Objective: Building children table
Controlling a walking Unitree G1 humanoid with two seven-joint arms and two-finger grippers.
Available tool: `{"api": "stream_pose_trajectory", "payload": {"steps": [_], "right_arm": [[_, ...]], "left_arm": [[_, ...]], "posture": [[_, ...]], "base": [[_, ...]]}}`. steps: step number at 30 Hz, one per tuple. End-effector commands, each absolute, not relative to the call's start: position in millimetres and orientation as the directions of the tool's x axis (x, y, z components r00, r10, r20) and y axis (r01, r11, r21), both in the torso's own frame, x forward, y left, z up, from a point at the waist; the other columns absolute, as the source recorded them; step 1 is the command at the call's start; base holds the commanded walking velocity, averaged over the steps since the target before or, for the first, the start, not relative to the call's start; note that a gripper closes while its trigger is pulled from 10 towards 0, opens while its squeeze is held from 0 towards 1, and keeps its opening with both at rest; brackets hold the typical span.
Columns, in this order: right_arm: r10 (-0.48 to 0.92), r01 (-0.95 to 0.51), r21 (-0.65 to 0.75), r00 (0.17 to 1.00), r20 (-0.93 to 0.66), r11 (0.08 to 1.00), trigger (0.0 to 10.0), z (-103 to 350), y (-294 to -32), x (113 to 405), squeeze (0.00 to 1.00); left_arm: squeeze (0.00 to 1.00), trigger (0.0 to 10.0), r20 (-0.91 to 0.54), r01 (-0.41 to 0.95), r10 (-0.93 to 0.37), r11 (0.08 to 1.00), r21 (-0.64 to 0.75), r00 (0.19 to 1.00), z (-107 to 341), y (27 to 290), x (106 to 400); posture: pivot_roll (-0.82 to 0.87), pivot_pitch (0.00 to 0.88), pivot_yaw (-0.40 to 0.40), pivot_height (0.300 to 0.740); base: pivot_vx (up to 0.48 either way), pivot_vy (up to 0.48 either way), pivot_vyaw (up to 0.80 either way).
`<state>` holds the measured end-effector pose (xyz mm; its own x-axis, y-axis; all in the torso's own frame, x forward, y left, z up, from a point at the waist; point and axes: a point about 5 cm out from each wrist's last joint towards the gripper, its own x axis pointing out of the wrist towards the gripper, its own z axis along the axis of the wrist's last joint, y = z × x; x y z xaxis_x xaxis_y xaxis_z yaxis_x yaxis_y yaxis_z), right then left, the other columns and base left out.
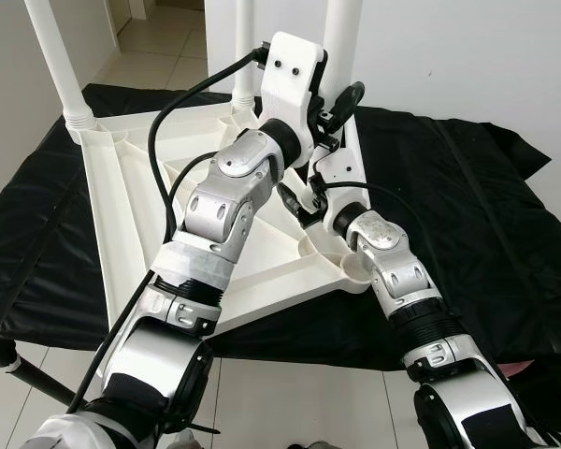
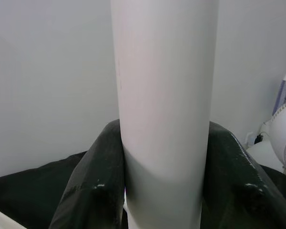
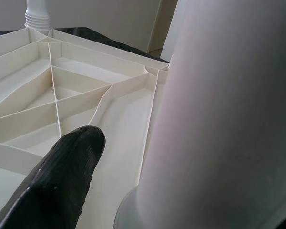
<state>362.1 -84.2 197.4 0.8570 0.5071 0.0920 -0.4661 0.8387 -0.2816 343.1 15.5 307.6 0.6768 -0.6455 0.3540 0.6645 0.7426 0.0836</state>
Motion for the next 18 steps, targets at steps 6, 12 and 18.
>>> {"api": "stream_pose_trajectory", "payload": {"steps": [6,12,18], "right_arm": [[0.495,-0.448,-0.283,0.860,0.122,0.848,3.0,205.6,-85.7,365.7,0.00],[0.496,-0.448,-0.281,0.859,0.131,0.849,0.0,207.0,-85.3,366.0,0.00],[0.489,-0.442,-0.273,0.862,0.134,0.854,0.0,207.0,-85.7,366.2,0.00]], "left_arm": [[0.00,10.0,0.357,0.638,-0.622,0.765,0.088,0.697,308.8,11.3,339.2],[0.00,10.0,0.353,0.641,-0.626,0.763,0.090,0.696,308.3,9.9,338.3],[0.00,10.0,0.351,0.641,-0.628,0.762,0.095,0.695,308.0,9.2,337.9]], "posture": [[0.04,0.000,-0.084,0.740],[0.04,0.000,-0.085,0.740],[0.04,0.000,-0.084,0.740]], "base": [[0.000,0.000,0.00],[0.000,0.000,0.00],[0.000,0.000,0.00]]}}
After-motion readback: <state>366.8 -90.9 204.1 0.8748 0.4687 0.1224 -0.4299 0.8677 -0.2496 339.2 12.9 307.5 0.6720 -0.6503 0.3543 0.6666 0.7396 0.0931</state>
